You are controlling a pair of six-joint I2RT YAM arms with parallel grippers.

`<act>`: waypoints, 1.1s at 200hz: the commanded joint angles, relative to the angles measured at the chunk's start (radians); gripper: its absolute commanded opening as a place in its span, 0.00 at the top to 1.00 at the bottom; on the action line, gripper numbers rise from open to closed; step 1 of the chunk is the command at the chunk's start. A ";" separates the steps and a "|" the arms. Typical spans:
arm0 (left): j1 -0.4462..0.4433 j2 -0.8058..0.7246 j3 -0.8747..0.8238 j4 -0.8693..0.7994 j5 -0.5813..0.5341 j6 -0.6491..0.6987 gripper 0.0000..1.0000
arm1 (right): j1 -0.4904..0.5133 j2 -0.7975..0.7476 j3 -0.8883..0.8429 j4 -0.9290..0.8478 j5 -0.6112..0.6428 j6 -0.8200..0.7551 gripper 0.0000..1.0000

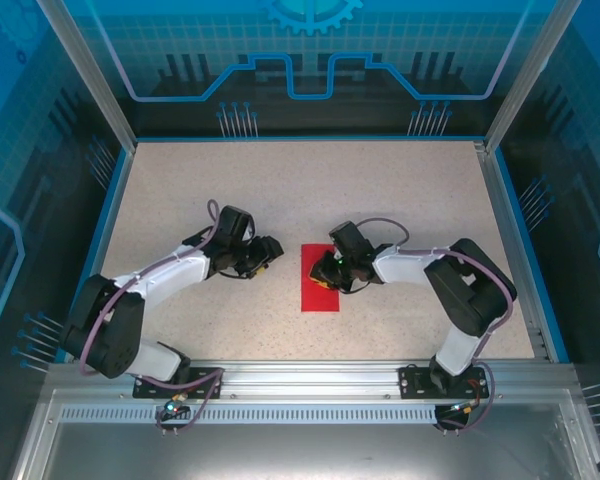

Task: Fold a paper plane with a square sheet of paper (pick it up from the middle)
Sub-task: Rotate the paper at the center of the table, then third fold the triangle at the center of the table.

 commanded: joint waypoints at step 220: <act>-0.152 0.451 0.392 -0.045 0.065 0.098 0.66 | -0.213 -0.008 -0.014 -0.082 -0.369 -0.470 0.66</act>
